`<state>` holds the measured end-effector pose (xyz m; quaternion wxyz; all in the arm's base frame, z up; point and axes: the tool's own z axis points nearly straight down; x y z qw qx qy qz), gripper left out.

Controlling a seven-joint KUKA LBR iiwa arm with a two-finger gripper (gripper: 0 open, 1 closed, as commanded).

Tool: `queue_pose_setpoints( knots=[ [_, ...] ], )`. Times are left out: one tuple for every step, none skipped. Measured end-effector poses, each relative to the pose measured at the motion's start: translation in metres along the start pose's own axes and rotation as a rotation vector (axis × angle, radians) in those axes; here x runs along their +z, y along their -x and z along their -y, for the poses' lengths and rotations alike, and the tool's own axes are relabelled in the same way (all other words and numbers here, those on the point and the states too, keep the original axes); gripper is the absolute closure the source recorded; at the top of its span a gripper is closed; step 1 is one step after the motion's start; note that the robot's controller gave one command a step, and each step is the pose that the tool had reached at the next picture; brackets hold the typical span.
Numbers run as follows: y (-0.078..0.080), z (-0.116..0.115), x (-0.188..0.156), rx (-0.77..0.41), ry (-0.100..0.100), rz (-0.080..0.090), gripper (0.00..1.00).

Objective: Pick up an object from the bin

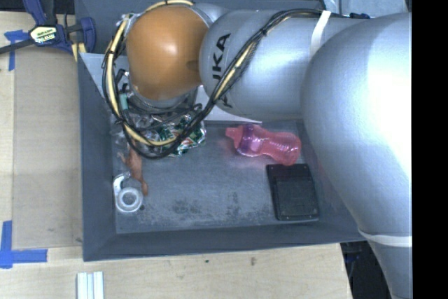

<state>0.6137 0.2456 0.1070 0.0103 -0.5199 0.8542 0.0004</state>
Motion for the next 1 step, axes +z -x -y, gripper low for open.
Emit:
queue_pose_setpoints(
  knots=[
    [0.0001,0.0001,-0.0028,0.0,0.0,0.0,1.0]
  ],
)
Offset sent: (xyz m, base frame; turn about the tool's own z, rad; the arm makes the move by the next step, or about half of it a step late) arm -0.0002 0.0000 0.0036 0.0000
